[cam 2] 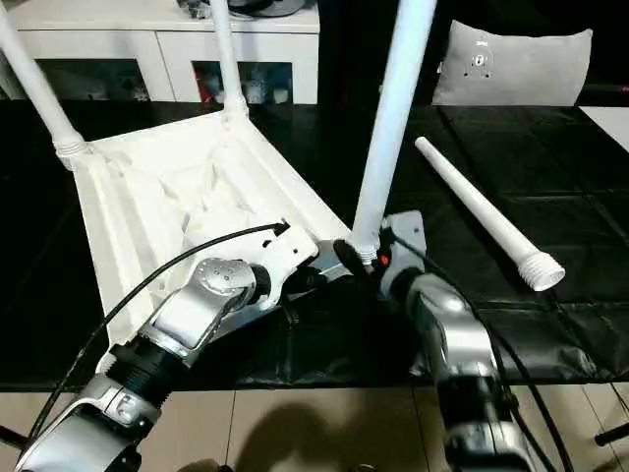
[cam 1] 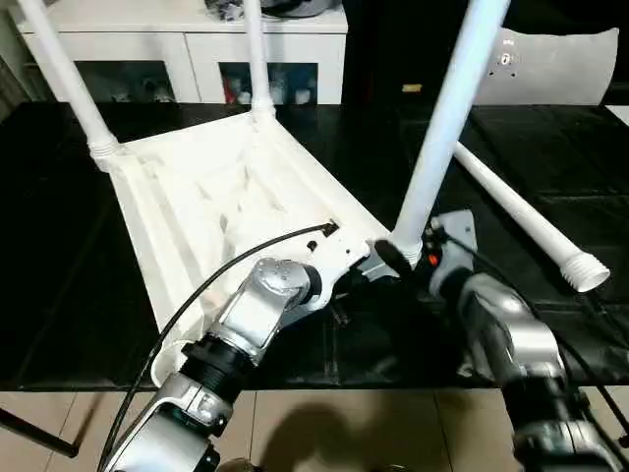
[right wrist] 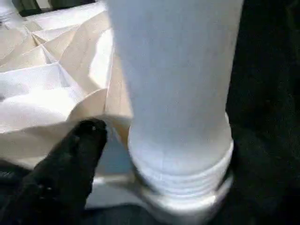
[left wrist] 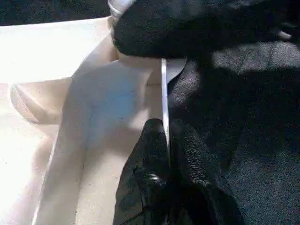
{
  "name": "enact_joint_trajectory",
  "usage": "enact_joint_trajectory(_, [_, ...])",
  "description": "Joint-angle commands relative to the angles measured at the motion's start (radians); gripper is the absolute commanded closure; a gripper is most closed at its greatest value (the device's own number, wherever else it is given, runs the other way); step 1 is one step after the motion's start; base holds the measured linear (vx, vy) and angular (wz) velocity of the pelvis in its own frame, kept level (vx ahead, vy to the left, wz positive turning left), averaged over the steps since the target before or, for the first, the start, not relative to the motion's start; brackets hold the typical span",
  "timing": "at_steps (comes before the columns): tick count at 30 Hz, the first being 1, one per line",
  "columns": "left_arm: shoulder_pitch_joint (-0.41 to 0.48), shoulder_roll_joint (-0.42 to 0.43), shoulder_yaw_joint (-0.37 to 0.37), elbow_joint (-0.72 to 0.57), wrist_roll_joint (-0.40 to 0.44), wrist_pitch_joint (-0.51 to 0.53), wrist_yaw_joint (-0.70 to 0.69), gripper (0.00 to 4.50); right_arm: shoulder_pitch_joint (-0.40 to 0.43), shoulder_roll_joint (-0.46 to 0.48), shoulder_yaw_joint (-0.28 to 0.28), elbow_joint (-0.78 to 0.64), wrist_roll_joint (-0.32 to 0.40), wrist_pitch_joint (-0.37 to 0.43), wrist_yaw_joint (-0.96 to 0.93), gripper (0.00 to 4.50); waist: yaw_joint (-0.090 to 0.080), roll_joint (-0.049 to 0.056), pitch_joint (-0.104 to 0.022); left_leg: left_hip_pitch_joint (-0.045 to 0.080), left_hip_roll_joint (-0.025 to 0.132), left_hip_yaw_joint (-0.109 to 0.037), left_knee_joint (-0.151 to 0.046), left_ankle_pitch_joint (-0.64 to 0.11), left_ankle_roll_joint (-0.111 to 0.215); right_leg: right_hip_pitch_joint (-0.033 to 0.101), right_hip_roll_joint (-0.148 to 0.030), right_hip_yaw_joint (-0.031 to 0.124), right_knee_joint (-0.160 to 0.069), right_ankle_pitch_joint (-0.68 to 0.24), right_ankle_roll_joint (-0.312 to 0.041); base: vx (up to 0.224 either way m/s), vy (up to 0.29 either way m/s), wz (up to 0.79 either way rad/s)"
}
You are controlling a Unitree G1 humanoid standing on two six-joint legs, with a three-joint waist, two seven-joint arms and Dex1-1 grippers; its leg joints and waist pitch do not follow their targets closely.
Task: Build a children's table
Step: Rotate table base
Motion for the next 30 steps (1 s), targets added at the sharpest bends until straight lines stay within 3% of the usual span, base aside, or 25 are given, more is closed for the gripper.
enact_joint_trajectory(1, [-0.017, -0.011, 0.017, 0.001, -0.032, 0.021, -0.023, 4.07, 0.029, -0.005, -0.011, -0.063, 0.035, 0.027, 0.02, 0.04, 0.001, -0.011, -0.059, 0.01, 0.002, 0.005, -0.072, -0.255, 0.037, 0.056, -0.024, 0.018, -0.087, -0.265, -0.163, 0.0, 0.0, 0.0])
enact_joint_trajectory(4, [-0.003, -0.016, 0.023, -0.014, -0.055, 0.017, -0.033, 3.9, 0.074, -0.018, -0.038, -0.139, 0.06, 0.072, 0.011, 0.0, 0.002, -0.013, -0.061, 0.008, 0.003, 0.005, -0.071, -0.244, 0.04, 0.057, -0.024, 0.019, -0.086, -0.252, -0.161, 0.0, 0.0, 0.0])
enact_joint_trajectory(7, [0.009, -0.039, 0.078, -0.02, -0.088, -0.095, 0.019, 3.57, 0.142, -0.065, -0.054, -0.266, 0.119, 0.178, 0.05, 0.0, 0.009, -0.014, -0.062, 0.006, 0.003, 0.005, -0.069, -0.224, 0.054, 0.06, -0.023, 0.019, -0.085, -0.216, -0.166, 0.0, 0.0, 0.0])
enact_joint_trajectory(9, [0.018, -0.048, 0.107, -0.043, -0.126, -0.114, 0.005, 3.51, 0.156, -0.082, -0.043, -0.286, 0.119, 0.164, 0.078, 0.0, 0.011, -0.013, -0.062, 0.006, 0.006, 0.004, -0.071, -0.22, 0.057, 0.058, -0.026, 0.017, -0.084, -0.208, -0.171, 0.0, 0.0, 0.0])
enact_joint_trajectory(12, [0.05, -0.069, 0.193, -0.138, -0.225, -0.099, -0.01, 3.51, 0.191, -0.127, -0.02, -0.329, 0.14, 0.181, 0.15, 0.0, 0.013, -0.02, -0.062, 0.004, 0.008, 0.006, -0.07, -0.232, 0.06, 0.06, -0.03, 0.016, -0.084, -0.227, -0.185, 0.0, 0.0, 0.0])
enact_joint_trajectory(13, [0.052, -0.065, 0.212, -0.156, -0.232, -0.094, 0.001, 3.51, 0.195, -0.138, -0.015, -0.34, 0.148, 0.2, 0.163, 0.0, 0.014, -0.023, -0.061, 0.004, 0.008, 0.007, -0.07, -0.229, 0.065, 0.059, -0.028, 0.016, -0.086, -0.231, -0.182, 0.0, 0.0, 0.0])
enact_joint_trajectory(16, [0.052, -0.033, 0.254, -0.194, -0.241, -0.079, 0.028, 3.51, 0.196, -0.166, 0.014, -0.363, 0.149, 0.23, 0.195, 0.0, 0.01, -0.018, -0.058, 0.004, 0.007, 0.005, -0.072, -0.241, 0.062, 0.055, -0.027, 0.015, -0.091, -0.289, -0.151, 0.0, 0.0, 0.0])
enact_joint_trajectory(19, [0.055, 0.042, 0.27, -0.231, -0.19, -0.073, 0.069, 3.51, 0.192, -0.19, 0.061, -0.381, 0.141, 0.252, 0.228, 0.0, 0.007, -0.013, -0.058, 0.006, 0.008, 0.002, -0.074, -0.247, 0.05, 0.053, -0.023, 0.016, -0.089, -0.283, -0.137, 0.0, 0.0, 0.0])
enact_joint_trajectory(20, [0.067, 0.116, 0.281, -0.281, -0.149, -0.024, 0.078, 3.69, 0.18, -0.19, 0.085, -0.387, 0.138, 0.264, 0.239, 0.0, 0.004, -0.014, -0.058, 0.006, 0.007, 0.004, -0.074, -0.25, 0.045, 0.051, -0.023, 0.016, -0.09, -0.281, -0.139, 0.0, 0.0, 0.0])
enact_joint_trajectory(21, [0.074, 0.15, 0.297, -0.309, -0.131, 0.02, 0.093, 3.79, 0.172, -0.189, 0.097, -0.386, 0.136, 0.271, 0.243, 0.0, 0.006, -0.013, -0.06, 0.007, 0.01, 0.0, -0.074, -0.247, 0.038, 0.054, -0.024, 0.015, -0.084, -0.268, -0.142, 0.0, 0.0, 0.0])
enact_joint_trajectory(22, [0.083, 0.193, 0.324, -0.344, -0.111, 0.079, 0.113, 3.87, 0.161, -0.186, 0.112, -0.381, 0.134, 0.282, 0.249, 0.0, -0.002, -0.007, -0.061, 0.008, 0.01, -0.001, -0.076, -0.231, 0.033, 0.053, -0.022, 0.015, -0.077, -0.231, -0.152, 0.0, 0.0, 0.0])
enact_joint_trajectory(24, [0.104, 0.263, 0.339, -0.386, -0.081, 0.132, 0.106, 4.01, 0.152, -0.185, 0.135, -0.368, 0.124, 0.297, 0.251, 0.0, -0.006, -0.008, -0.059, 0.009, 0.007, 0.0, -0.075, -0.225, 0.032, 0.05, -0.02, 0.015, -0.078, -0.23, -0.159, 0.0, 0.0, 0.0])
enact_joint_trajectory(27, [0.151, 0.391, 0.344, -0.436, -0.018, 0.176, 0.075, 4.3, 0.141, -0.182, 0.165, -0.342, 0.097, 0.299, 0.241, 0.0, -0.003, -0.002, -0.057, 0.015, 0.009, 0.002, -0.076, -0.24, 0.019, 0.045, -0.02, 0.017, -0.079, -0.245, -0.162, 0.0, 0.0, 0.0])
enact_joint_trajectory(28, [0.151, 0.391, 0.344, -0.436, -0.018, 0.176, 0.075, 4.3, 0.141, -0.182, 0.165, -0.342, 0.097, 0.299, 0.241, 0.0, 0.003, 0.002, -0.058, 0.019, 0.01, 0.002, -0.077, -0.247, 0.014, 0.041, -0.02, 0.017, -0.079, -0.24, -0.166, 0.0, 0.0, 0.0])
enact_joint_trajectory(30, [0.174, 0.496, 0.322, -0.432, 0.022, 0.189, 0.057, 4.4, 0.125, -0.174, 0.175, -0.316, 0.085, 0.295, 0.224, 0.0, 0.013, 0.004, -0.06, 0.019, 0.008, 0.0, -0.079, -0.248, 0.005, 0.041, -0.019, 0.018, -0.073, -0.225, -0.162, 0.0, 0.0, 0.0])
